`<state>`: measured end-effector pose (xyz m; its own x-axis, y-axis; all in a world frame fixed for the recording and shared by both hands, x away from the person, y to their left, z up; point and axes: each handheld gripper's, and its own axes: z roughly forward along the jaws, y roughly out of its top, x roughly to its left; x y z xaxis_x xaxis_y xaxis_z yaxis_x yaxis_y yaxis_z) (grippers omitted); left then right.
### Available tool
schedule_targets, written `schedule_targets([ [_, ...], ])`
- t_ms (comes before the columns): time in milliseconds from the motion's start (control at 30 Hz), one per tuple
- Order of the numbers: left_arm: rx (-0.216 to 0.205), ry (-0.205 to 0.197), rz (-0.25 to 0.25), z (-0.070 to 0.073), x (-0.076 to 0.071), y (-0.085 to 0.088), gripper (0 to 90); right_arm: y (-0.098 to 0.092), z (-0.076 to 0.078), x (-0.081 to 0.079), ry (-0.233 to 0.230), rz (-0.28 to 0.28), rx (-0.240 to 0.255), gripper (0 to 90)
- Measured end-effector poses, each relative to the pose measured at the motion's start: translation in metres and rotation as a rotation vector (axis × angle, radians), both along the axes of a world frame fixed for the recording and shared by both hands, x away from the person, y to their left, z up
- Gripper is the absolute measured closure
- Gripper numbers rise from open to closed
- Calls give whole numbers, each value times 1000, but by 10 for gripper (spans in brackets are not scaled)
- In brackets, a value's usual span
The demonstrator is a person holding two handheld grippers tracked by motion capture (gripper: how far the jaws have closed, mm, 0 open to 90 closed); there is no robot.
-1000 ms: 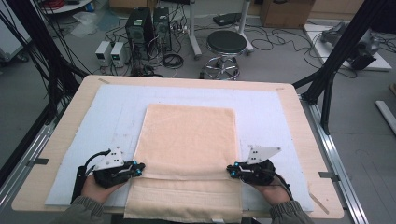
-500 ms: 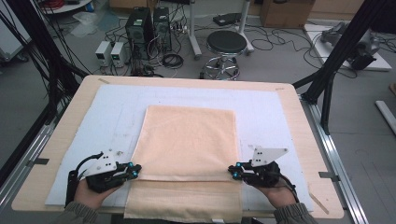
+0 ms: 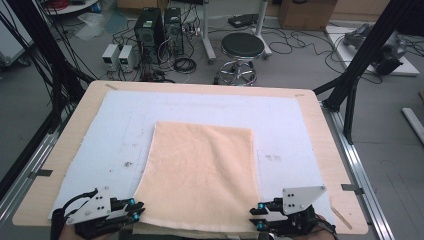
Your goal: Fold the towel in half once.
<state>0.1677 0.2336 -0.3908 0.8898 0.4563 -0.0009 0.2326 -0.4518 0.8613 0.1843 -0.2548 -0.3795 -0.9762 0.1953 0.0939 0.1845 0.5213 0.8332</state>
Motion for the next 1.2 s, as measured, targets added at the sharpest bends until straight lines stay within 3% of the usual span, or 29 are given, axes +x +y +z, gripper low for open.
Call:
schedule_targets([
  [200,-1,13,32,-9,15,1,640,-5,-7,21,4,-80,8,622],
  [333,-21,5,56,-10,31,-2,589,-6,-11,47,-10,-160,0,567],
  [600,-18,-25,110,-16,64,-9,501,-3,-23,102,-10,-308,-43,517],
  [733,-28,-15,149,-22,87,-13,458,-4,-29,124,-17,-372,-57,514],
  [1033,4,16,208,-33,131,-22,450,-2,-44,163,13,-440,-99,520],
  [1133,29,65,180,-40,134,-24,496,2,-49,167,11,-437,-110,542],
  [1200,53,93,148,-44,133,-25,606,7,-51,167,9,-419,-132,595],
])
